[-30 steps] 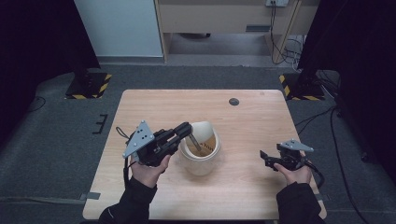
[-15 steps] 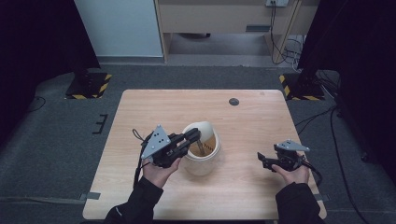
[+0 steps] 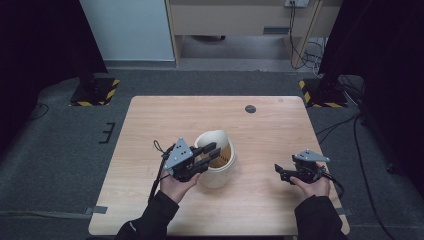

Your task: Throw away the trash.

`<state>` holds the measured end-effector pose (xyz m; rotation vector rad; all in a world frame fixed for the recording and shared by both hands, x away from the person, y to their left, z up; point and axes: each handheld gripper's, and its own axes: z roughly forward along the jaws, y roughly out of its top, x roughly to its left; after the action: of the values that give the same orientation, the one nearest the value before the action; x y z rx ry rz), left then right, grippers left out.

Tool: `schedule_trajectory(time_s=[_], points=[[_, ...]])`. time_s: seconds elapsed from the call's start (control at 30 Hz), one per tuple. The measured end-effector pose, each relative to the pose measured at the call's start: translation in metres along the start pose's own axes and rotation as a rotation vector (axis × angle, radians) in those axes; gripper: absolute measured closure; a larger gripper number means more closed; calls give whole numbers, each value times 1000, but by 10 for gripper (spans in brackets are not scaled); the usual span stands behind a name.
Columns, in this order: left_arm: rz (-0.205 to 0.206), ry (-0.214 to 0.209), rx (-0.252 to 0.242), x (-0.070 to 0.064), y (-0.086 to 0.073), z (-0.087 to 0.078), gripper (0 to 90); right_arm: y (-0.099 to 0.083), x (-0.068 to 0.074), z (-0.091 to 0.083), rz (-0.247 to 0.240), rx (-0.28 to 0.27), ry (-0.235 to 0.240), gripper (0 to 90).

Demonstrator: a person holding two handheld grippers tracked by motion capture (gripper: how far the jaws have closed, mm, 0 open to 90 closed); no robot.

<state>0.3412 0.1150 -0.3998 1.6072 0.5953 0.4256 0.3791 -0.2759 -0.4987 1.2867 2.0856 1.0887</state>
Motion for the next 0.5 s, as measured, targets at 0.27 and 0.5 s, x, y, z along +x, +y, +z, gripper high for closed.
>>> schedule_trajectory(time_s=[0.27, 0.5], points=[[-16, 68, -48, 10, 15, -37, 550, -1, -1, -1, 5, 0, -3, 185], [-52, 186, 36, 43, -9, -80, 407, -2, -1, 0, 4, 7, -6, 172]])
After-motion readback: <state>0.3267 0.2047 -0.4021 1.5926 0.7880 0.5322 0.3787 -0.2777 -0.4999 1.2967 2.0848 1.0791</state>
